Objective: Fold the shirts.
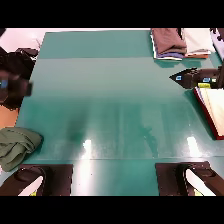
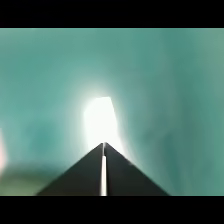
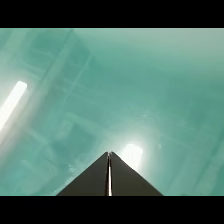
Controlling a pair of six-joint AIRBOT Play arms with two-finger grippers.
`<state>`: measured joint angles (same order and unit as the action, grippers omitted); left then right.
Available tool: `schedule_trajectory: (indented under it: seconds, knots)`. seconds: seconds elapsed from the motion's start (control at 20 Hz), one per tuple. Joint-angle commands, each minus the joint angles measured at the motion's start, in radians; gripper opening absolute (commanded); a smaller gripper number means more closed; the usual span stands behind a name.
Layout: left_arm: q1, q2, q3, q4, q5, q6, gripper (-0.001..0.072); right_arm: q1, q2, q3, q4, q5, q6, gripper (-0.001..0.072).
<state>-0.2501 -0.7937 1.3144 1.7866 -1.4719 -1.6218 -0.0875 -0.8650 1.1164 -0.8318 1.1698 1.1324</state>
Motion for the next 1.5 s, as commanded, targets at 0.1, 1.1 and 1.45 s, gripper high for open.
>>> schedule_trajectory:
  seconds: [0.1, 1.1, 1.45]
  knots:
    - [0.173, 0.113, -0.408, 0.187, -0.074, -0.032, 0.059, 0.001, 0.001, 0.0, -0.007, -0.018, 0.0, 0.0029]
    - [0.297, 0.113, -0.375, 0.018, 0.19, -0.093, 0.0024, 0.001, 0.058, 0.001, 0.002, -0.168, 0.001, 0.0028]
    - [-0.08, 0.078, 0.076, -0.194, 0.424, -0.097, 0.0022, 0.001, 0.089, 0.105, 0.001, -0.26, 0.031, 0.0028]
